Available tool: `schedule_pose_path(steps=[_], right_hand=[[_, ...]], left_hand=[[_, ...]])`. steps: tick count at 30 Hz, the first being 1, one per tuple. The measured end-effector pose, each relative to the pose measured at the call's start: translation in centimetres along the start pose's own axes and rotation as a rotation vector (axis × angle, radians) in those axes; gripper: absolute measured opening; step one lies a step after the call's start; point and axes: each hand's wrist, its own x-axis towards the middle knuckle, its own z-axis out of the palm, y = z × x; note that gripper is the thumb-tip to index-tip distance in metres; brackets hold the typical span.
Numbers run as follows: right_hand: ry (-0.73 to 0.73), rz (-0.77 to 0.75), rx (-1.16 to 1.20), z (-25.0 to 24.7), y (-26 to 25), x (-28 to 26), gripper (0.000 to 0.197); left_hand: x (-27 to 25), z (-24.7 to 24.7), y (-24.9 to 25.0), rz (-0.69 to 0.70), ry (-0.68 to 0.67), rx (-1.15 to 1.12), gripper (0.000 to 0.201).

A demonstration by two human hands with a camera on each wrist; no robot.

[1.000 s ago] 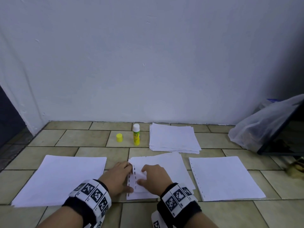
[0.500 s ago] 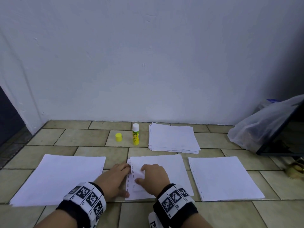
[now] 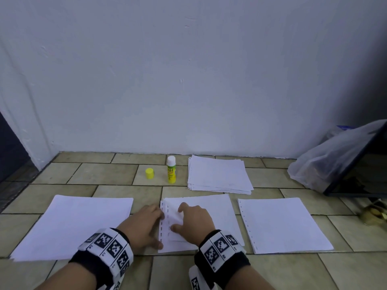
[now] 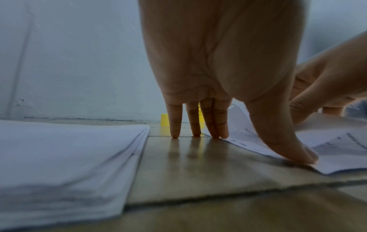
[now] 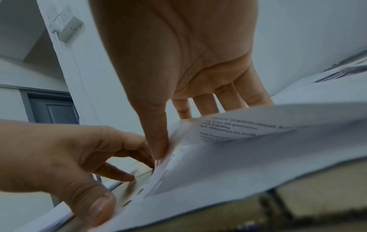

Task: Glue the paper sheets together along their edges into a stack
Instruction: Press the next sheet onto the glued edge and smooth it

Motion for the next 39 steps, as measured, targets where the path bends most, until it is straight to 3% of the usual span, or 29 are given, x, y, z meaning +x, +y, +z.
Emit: schedule_pose_path(steps=[18, 27, 34, 39], right_hand=[[-0.067, -0.042, -0.163, 0.7, -0.2, 0.7, 0.058], [-0.077, -0.037, -0.231, 0.7, -0.5, 0.3, 0.066], [-0.078, -0.030, -0.224, 1.0, -0.8, 0.1, 0.053], [-0.102, 0.010, -0.194, 1.5, -0.8, 0.5, 0.055]], left_hand=[[0.4, 0.1, -1.2, -0.020, 0.034, -0.032, 0.059], [0.3, 0.5, -1.7, -0.048, 0.054, -0.050, 0.065], [0.2, 0.6, -1.7, -0.043, 0.067, -0.068, 0.063], [0.1, 0.5, -1.7, -0.037, 0.073, -0.077, 0.063]])
